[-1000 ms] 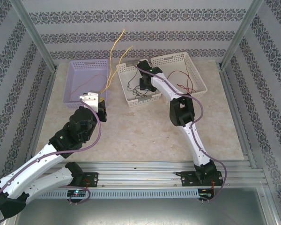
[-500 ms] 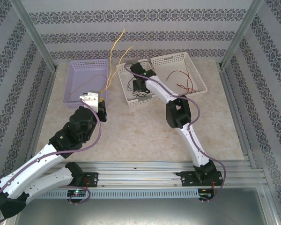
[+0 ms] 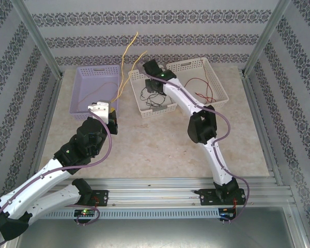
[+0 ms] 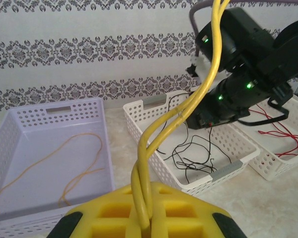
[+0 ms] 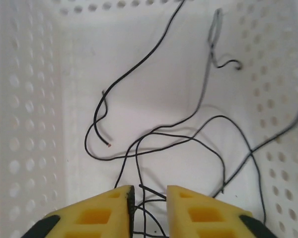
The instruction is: Untangle the cables
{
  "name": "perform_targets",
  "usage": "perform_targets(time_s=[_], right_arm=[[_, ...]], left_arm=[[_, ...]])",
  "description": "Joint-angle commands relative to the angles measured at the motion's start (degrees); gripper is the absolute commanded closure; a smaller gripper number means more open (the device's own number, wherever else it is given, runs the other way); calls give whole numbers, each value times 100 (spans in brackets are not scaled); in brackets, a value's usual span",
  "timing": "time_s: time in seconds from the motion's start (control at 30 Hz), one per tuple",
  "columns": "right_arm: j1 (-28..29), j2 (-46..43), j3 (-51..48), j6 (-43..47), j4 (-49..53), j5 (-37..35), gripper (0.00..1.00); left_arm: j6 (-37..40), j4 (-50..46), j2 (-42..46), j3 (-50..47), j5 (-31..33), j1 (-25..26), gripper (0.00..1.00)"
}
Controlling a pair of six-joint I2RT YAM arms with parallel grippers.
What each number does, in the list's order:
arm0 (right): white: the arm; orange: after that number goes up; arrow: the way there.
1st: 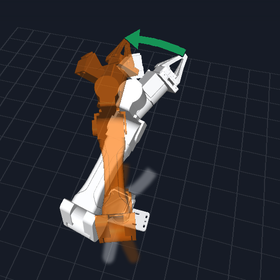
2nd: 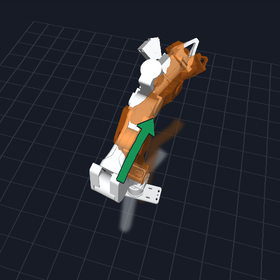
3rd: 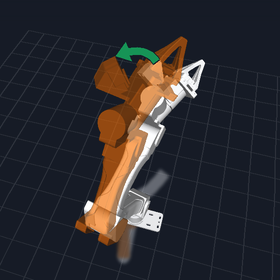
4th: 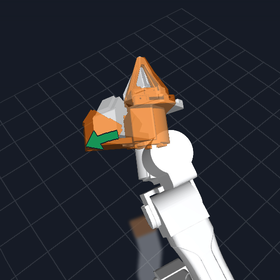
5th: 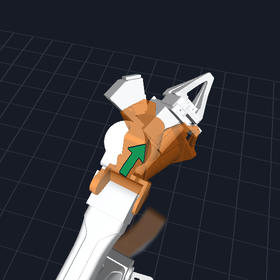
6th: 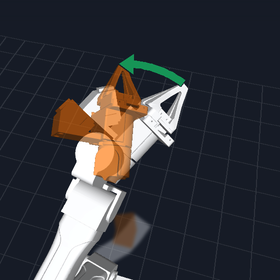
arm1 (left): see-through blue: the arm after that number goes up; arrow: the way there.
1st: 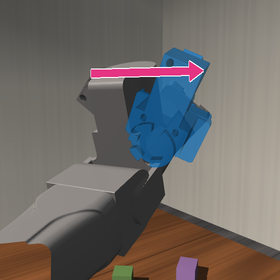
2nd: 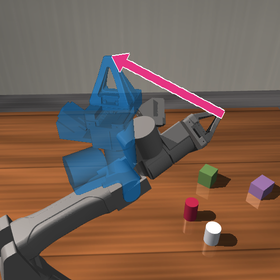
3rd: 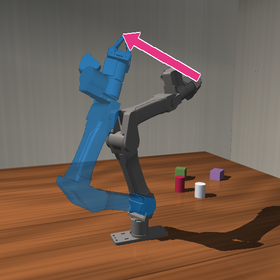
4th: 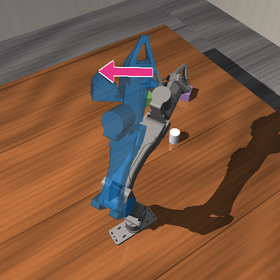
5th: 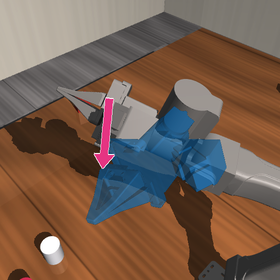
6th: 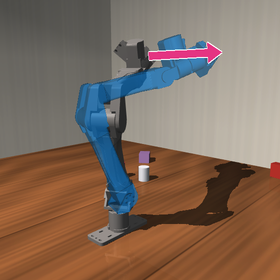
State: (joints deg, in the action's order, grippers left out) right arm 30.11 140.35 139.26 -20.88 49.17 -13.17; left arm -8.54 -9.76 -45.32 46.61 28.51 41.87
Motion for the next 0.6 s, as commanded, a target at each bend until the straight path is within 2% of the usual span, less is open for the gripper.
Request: perform_targets(time_s=[0.0,0.23,0.57], right_arm=[[-186,-41,-243,-64,313,-197,58],[-224,-2,-820,-121,28,-154,54],[-285,438,-718,-278,-5,-98,53]], left_arm=[[98,199,6,46,-56,-82,100],[93,193,-34,50,-57,-82,100],[106,192,-99,51,-65,-74,100]])
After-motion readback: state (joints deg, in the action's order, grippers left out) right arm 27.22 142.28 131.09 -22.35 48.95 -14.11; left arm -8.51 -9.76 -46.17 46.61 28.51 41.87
